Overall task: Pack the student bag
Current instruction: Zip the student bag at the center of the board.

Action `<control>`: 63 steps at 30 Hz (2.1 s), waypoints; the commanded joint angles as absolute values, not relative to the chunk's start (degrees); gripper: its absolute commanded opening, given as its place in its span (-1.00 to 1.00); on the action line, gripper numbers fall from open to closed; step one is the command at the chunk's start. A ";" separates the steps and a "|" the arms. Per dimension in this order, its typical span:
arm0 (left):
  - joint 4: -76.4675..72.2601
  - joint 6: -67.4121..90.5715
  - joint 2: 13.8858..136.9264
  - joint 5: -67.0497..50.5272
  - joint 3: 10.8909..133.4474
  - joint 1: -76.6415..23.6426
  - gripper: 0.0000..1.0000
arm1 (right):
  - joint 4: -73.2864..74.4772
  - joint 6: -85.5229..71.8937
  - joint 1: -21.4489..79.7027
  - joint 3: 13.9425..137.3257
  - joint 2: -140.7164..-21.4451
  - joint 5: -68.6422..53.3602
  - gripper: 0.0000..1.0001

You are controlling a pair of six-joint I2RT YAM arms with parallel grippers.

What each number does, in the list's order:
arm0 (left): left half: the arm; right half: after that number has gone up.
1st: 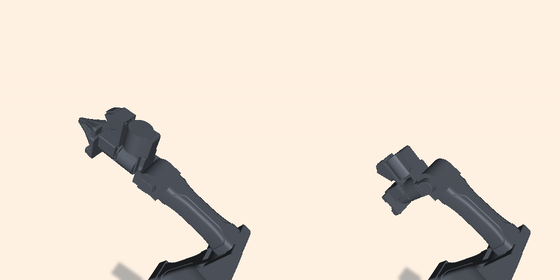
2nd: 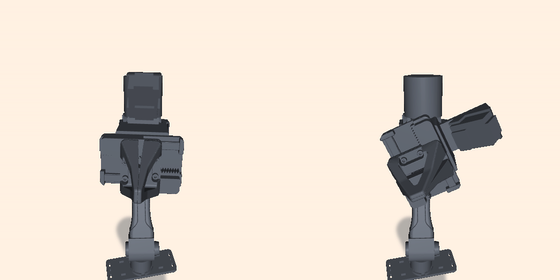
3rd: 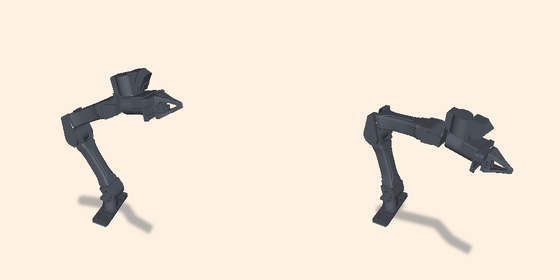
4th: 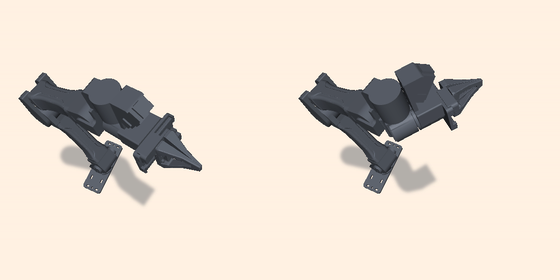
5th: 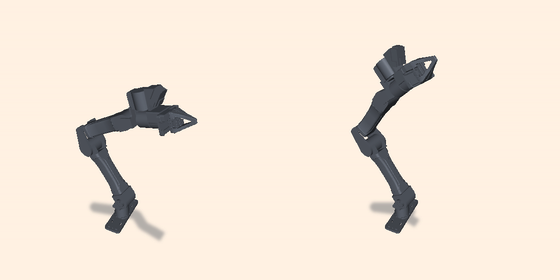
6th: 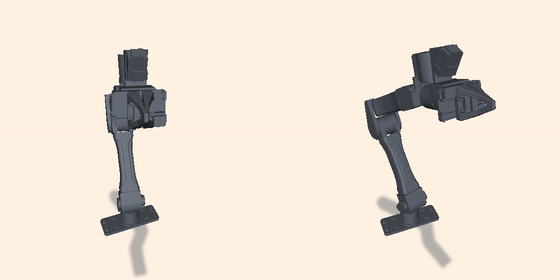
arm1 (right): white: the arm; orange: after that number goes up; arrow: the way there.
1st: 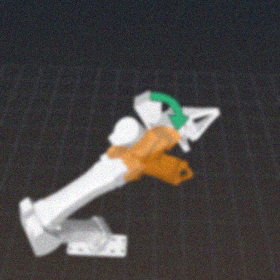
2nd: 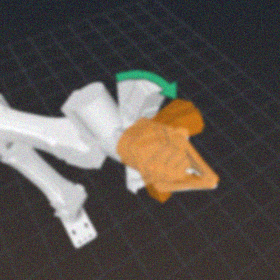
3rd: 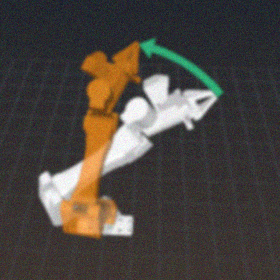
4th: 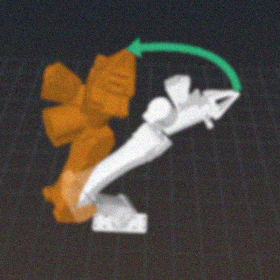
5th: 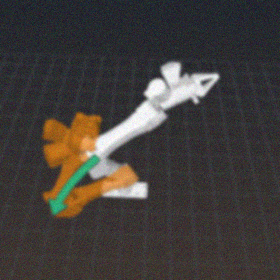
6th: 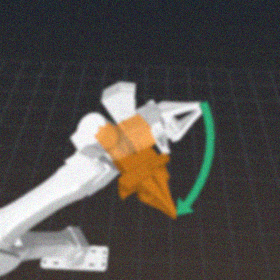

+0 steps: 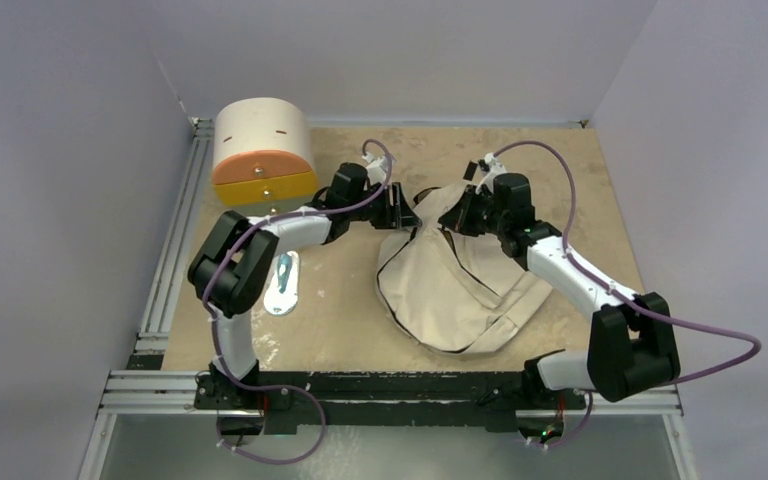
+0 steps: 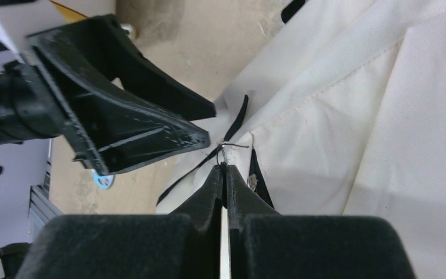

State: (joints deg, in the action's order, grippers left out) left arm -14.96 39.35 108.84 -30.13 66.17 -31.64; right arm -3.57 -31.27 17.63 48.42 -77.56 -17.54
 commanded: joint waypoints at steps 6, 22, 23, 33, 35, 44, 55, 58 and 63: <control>-19.62 34.36 111.21 -36.32 70.12 -31.97 -0.02 | -8.44 -33.84 17.82 48.67 -75.38 -19.07 -1.00; -20.34 24.28 115.87 -37.02 72.69 -35.69 -0.02 | -8.17 -33.92 17.76 49.58 -76.10 -19.68 -1.00; -20.16 24.11 116.36 -36.98 73.13 -35.73 -0.08 | -8.17 -33.96 17.81 49.57 -76.03 -19.68 -1.00; -20.87 25.28 117.07 -37.91 74.57 -35.02 -1.00 | -3.51 -33.27 17.76 48.78 -73.73 -16.37 -1.00; -20.92 26.12 117.16 -38.39 74.70 -33.83 -1.00 | -2.37 -33.14 17.78 48.09 -72.91 -16.42 -1.00; -20.44 27.19 117.03 -43.64 75.15 -26.99 -1.00 | -0.12 -33.72 17.82 44.56 -70.15 -16.88 -1.00; -12.63 24.18 123.73 -41.25 86.02 -23.26 -1.00 | 6.12 -32.68 17.78 44.65 -69.52 -15.73 -1.00; -9.71 22.86 125.92 -39.29 90.62 -22.84 -1.00 | 7.11 -33.64 17.75 44.25 -69.26 -14.53 -1.00; -5.95 20.76 129.67 -37.47 97.88 -22.10 -1.00 | 10.60 -35.24 17.77 43.26 -67.86 -12.55 -1.00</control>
